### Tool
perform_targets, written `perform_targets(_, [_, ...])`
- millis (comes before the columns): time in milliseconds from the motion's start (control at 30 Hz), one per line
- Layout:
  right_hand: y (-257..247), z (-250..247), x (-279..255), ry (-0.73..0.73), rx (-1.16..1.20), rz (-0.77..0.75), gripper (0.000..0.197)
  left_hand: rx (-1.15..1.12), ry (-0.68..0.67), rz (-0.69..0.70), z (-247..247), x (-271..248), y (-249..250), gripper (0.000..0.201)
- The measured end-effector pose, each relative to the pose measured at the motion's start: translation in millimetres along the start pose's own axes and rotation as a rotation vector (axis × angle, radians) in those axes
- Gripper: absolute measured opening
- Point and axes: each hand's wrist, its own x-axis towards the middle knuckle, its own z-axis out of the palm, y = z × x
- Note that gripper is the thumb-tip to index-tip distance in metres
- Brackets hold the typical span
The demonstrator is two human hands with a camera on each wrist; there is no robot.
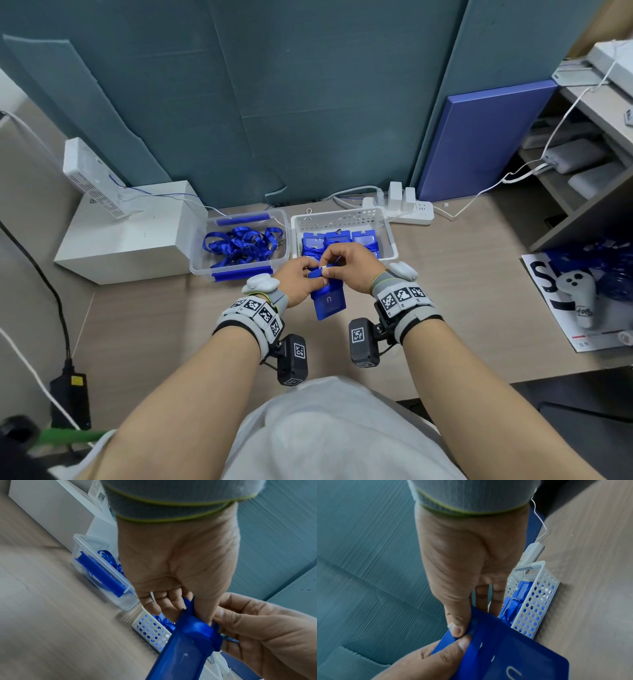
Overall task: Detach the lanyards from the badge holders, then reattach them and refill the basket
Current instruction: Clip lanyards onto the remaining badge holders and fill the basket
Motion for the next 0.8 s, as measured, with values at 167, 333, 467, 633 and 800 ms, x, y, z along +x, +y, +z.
perform_targets(167, [2.3, -0.3, 1.5, 0.001, -0.018, -0.022, 0.008, 0.017, 0.002, -0.006, 0.5, 1.2, -0.2, 0.018])
perform_targets(333, [2.0, 0.2, 1.4, -0.004, 0.005, -0.01, 0.007, 0.019, 0.003, -0.012, 0.6, 1.3, -1.5, 0.014])
perform_targets(467, [5.5, 4.8, 0.0, 0.067, 0.084, 0.07, 0.022, -0.013, 0.052, -0.036, -0.9, 2.8, -1.2, 0.013])
perform_targets(633, [12.8, 3.8, -6.4, -0.009, 0.32, 0.294, 0.031, -0.098, 0.098, -0.081, -4.8, 5.0, -5.9, 0.018])
perform_targets(800, [22.7, 11.0, -15.3, -0.087, 0.528, 0.282, 0.021, -0.169, 0.112, -0.101, -5.1, 4.8, -11.9, 0.025])
